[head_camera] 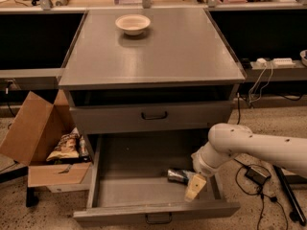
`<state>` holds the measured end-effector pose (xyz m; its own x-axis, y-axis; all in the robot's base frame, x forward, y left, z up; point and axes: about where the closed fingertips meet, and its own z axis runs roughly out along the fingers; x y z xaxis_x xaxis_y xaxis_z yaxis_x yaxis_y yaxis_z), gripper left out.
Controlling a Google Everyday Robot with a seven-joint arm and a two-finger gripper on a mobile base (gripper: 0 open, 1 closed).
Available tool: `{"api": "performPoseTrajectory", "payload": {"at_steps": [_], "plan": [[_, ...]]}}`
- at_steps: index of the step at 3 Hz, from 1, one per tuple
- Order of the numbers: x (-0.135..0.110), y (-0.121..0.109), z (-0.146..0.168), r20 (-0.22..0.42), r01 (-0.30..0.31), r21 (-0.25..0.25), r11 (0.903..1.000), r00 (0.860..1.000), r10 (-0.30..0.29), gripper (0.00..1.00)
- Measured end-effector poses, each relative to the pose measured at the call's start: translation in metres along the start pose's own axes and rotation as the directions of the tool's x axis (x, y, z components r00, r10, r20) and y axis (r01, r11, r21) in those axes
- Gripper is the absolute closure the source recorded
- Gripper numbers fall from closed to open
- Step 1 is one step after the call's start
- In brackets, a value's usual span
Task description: Pick redbull can from middle drawer and place on counter
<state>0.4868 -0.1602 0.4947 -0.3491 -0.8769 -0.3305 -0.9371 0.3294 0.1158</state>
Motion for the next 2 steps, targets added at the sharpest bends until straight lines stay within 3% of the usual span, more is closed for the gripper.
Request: {"api": "performPoseTrajectory", "payload": {"at_steps": [2], "plan": [[0.019,-0.048,0.051,-0.067,0.011,0.028,0.9996,0.998,-0.009,0.00]]}}
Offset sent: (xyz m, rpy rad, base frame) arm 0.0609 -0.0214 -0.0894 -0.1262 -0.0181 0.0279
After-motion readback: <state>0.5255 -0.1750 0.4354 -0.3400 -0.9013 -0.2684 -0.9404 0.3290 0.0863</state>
